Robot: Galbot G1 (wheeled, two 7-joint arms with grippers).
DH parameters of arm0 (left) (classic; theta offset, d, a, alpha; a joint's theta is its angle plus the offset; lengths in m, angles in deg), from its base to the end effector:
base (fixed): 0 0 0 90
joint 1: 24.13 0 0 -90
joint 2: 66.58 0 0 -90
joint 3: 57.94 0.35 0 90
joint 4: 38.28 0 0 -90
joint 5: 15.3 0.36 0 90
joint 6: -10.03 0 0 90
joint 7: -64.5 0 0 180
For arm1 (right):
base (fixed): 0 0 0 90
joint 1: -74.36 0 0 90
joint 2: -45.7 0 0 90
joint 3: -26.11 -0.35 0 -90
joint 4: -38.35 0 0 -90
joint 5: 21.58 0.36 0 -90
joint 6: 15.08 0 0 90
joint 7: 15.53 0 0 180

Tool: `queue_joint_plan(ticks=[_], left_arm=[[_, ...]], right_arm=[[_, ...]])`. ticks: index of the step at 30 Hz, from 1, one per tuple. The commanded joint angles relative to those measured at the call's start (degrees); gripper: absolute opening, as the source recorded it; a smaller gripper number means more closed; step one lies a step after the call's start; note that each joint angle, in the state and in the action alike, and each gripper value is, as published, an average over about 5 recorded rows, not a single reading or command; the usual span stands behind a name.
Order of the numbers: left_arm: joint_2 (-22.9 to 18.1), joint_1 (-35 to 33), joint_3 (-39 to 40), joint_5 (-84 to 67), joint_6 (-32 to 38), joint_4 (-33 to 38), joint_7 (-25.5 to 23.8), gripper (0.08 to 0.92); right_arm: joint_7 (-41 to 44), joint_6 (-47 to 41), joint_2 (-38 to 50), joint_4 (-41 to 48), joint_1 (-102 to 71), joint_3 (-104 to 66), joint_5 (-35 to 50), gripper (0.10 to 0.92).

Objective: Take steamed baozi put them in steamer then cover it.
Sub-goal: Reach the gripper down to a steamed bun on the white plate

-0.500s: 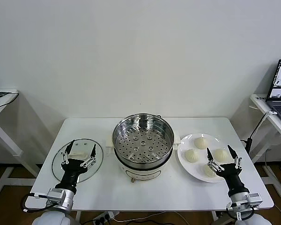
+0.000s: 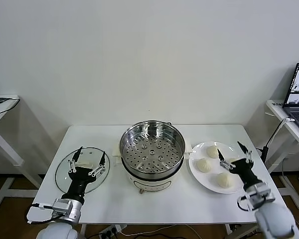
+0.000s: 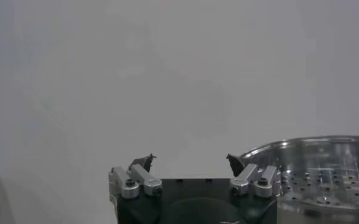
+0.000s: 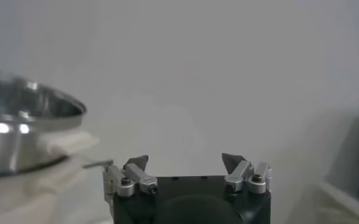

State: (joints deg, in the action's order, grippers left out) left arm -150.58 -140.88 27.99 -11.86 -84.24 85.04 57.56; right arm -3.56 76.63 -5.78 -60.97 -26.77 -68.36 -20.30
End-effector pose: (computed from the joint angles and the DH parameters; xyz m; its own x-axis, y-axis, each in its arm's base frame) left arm 0.2008 0.0371 -0.2683 -0.9944 0.1035 -0.0227 0.0974 0.9773 0.1881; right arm 0.3068 -0.2033 -0.2754 -0.9675 -0.2221 0.1208 -0.2497 0.7643 -0.5945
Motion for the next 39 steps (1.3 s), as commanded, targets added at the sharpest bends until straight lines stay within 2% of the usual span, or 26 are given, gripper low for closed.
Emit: queue_joint_plan(ticks=[1,8,12,16,28,39], left_arm=[[-0.2,0.5,0.7,0.0,-0.2,-0.6,0.1,0.823],[-0.5,0.9,1.0,0.0,-0.7,-0.1,0.2,0.823],[-0.8,0.9,0.9,0.0,-0.9,0.2,0.2,0.823],[-1.2,0.7,0.9,0.0,-0.9,0.4,0.3,0.823],[-2.0,0.5,0.6,0.0,-0.7,0.5,0.3,0.823],[-2.2,1.3,-0.1,-0.1,-0.8,0.3,0.6,0.823]], right_arm=[[15.9,-2.8,18.7,12.5,19.2,13.8,-9.0,0.823],[37.1,-0.2,26.7,21.2,40.7,35.1,-10.2,0.823],[46.5,1.8,25.3,27.4,55.1,49.3,-10.1,0.823],[52.5,2.4,21.6,32.1,62.7,56.9,-11.3,0.823],[53.7,2.6,5.0,49.6,70.4,64.1,-18.4,0.823],[54.2,3.6,-4.9,59.3,72.3,64.5,-24.1,0.823]])
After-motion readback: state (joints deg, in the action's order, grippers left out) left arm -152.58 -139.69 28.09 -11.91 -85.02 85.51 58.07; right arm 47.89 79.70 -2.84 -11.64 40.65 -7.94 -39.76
